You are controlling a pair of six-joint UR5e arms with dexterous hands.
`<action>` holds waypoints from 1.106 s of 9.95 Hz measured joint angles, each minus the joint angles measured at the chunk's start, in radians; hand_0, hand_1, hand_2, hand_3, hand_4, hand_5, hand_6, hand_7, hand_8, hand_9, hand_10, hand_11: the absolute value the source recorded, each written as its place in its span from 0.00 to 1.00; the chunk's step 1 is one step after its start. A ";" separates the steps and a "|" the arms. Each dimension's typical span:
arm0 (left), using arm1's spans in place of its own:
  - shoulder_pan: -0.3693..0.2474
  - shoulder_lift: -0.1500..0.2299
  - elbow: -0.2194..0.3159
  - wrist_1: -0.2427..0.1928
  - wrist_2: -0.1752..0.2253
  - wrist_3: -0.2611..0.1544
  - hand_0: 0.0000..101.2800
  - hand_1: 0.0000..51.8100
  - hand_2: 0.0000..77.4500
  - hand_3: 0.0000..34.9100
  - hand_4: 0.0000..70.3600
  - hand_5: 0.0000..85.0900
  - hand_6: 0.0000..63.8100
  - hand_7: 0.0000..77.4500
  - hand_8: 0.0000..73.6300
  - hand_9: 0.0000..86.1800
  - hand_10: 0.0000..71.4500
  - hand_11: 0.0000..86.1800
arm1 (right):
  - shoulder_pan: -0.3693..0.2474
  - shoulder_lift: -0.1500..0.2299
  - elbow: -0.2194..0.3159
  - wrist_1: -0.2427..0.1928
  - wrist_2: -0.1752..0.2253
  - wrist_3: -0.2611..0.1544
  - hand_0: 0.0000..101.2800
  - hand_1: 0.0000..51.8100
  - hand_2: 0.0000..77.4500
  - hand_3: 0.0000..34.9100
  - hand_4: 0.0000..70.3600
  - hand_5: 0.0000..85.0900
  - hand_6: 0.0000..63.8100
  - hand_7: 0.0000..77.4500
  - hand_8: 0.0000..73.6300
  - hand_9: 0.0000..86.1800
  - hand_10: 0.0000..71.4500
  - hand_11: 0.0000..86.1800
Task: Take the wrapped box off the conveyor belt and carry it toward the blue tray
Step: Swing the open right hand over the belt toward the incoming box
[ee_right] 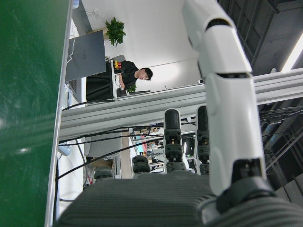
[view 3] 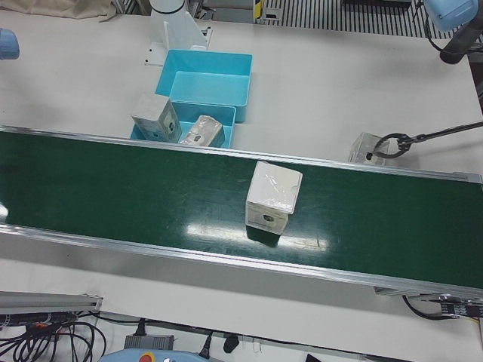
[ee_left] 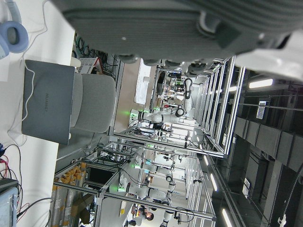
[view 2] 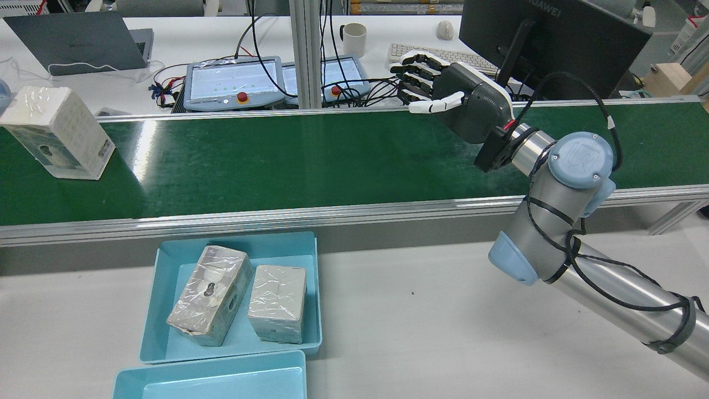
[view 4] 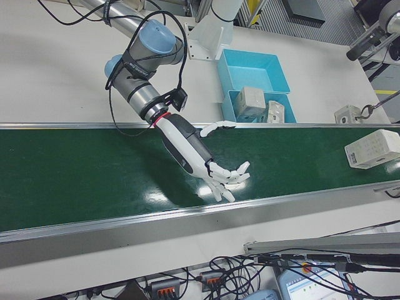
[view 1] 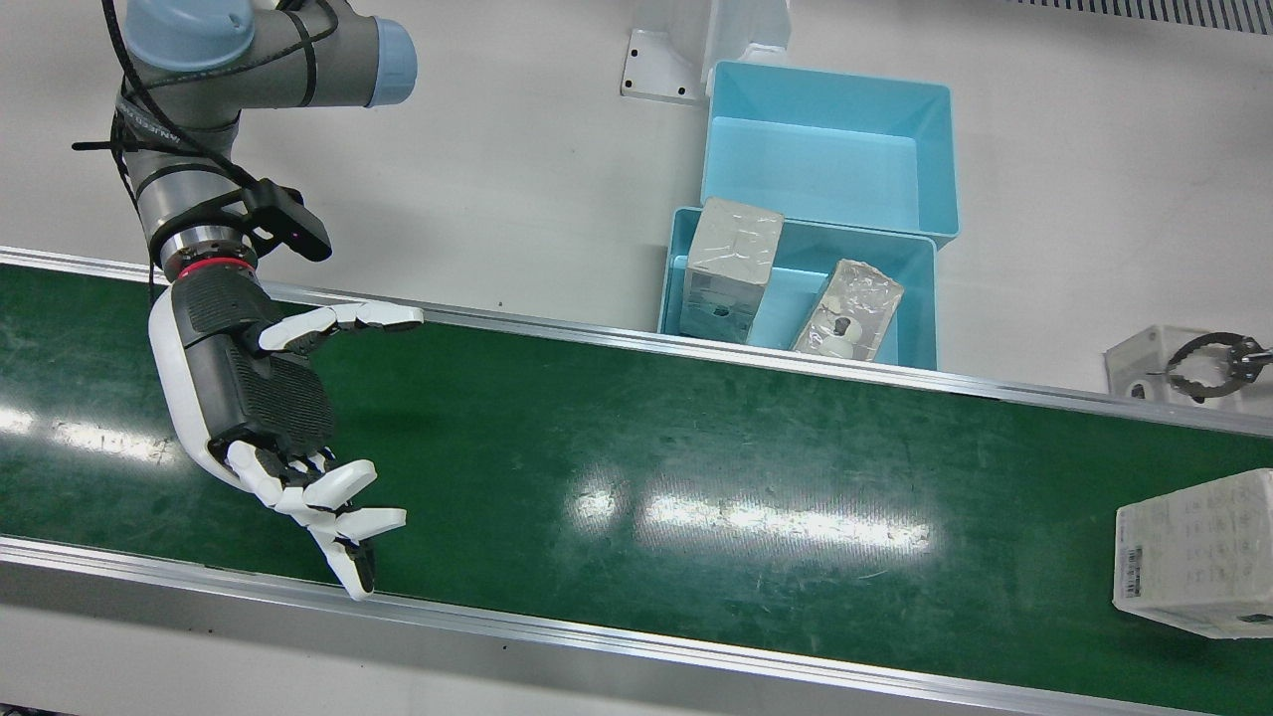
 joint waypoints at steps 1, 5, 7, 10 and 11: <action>0.000 0.000 0.000 0.000 0.000 0.000 0.00 0.00 0.01 0.00 0.00 0.01 0.00 0.01 0.00 0.00 0.01 0.00 | 0.008 0.001 0.001 -0.029 -0.001 -0.002 0.51 0.35 0.26 0.55 0.22 0.45 0.10 0.37 0.01 0.09 0.01 0.02; 0.000 0.000 0.000 0.000 0.000 0.000 0.00 0.00 0.01 0.00 0.00 0.01 0.01 0.01 0.00 0.00 0.00 0.00 | 0.057 -0.001 0.023 -0.100 -0.001 -0.002 0.51 0.40 0.37 0.60 0.22 0.46 0.10 0.39 0.01 0.09 0.00 0.02; 0.000 0.000 0.000 0.000 0.000 0.000 0.00 0.00 0.01 0.00 0.00 0.01 0.01 0.00 0.00 0.00 0.01 0.00 | 0.074 -0.002 0.039 -0.107 -0.002 -0.003 0.51 0.41 0.39 0.56 0.22 0.48 0.10 0.39 0.01 0.09 0.00 0.02; 0.000 0.000 0.000 0.000 0.000 0.000 0.00 0.00 0.01 0.00 0.00 0.01 0.01 0.00 0.00 0.00 0.01 0.00 | 0.086 0.003 0.072 -0.191 -0.006 -0.012 0.51 0.44 0.40 0.56 0.22 0.49 0.11 0.43 0.01 0.09 0.00 0.02; 0.000 0.000 0.000 0.000 0.000 0.000 0.00 0.00 0.01 0.00 0.00 0.01 0.01 0.00 0.00 0.00 0.01 0.00 | 0.097 0.003 0.091 -0.231 -0.008 -0.024 0.53 0.44 0.42 0.59 0.25 0.50 0.13 0.45 0.01 0.10 0.00 0.02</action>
